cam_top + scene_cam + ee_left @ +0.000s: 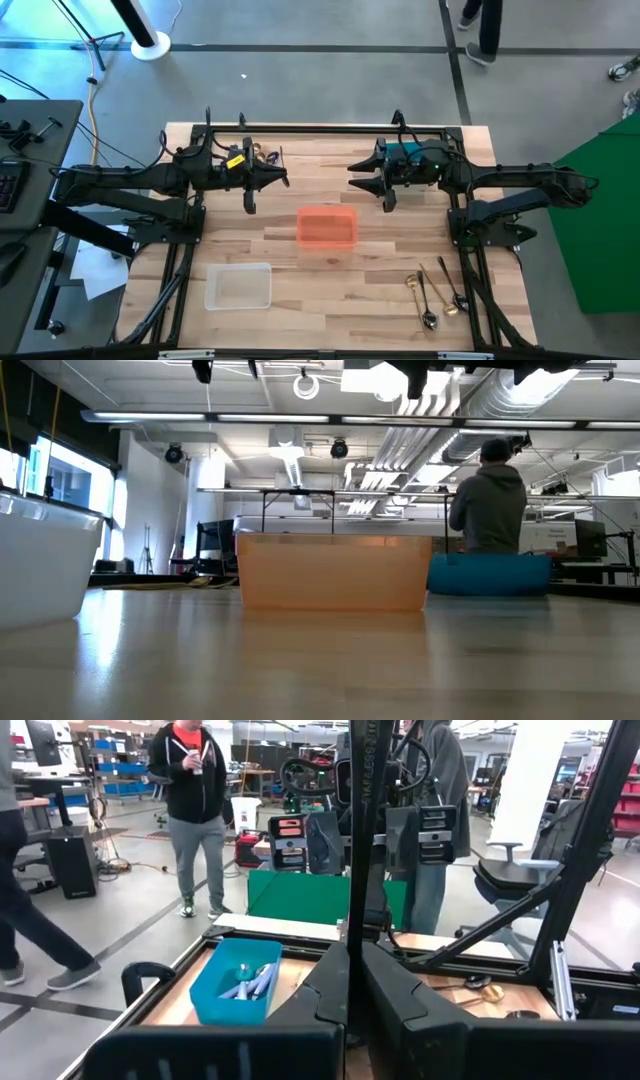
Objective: Sort silverware by color (type)
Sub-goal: Put the top right black spoon into the orange bin
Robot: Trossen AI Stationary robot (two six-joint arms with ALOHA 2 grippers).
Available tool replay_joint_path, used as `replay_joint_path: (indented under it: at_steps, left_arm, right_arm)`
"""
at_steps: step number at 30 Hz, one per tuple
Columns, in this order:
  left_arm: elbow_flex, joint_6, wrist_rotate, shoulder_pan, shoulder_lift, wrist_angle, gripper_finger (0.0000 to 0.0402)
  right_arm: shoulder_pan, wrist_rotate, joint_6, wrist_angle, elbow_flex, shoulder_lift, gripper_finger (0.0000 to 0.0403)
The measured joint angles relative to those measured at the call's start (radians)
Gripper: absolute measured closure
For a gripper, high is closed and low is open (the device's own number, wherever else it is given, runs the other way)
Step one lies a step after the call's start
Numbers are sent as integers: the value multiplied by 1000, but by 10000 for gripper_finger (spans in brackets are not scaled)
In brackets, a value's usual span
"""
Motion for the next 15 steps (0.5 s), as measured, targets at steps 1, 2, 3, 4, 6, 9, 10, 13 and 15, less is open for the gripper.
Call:
replay_joint_path:
  at_steps: [1,2,3,4,6,9,10,13,15]
  left_arm:
    - [0,1,0,0,0,0,401]
    - [0,5,0,0,0,0,401]
    - [0,6,4,0,0,0,401]
    - [0,7,12,0,0,0,401]
    - [0,7,20,0,0,0,401]
    - [0,7,21,0,1,0,401]
    - [0,7,21,0,1,-1,401]
    - [0,7,21,0,2,0,401]
    - [0,7,21,0,17,7,401]
  right_arm:
    - [0,0,0,0,0,0,245]
    - [0,0,0,0,0,0,245]
    - [0,0,0,0,0,0,245]
    - [0,0,0,0,0,0,245]
    - [0,0,0,0,0,0,245]
    - [0,0,0,0,0,0,245]
    - [0,0,0,0,0,0,245]
    - [0,0,0,0,0,0,245]
    - [0,4,3,4,0,0,245]
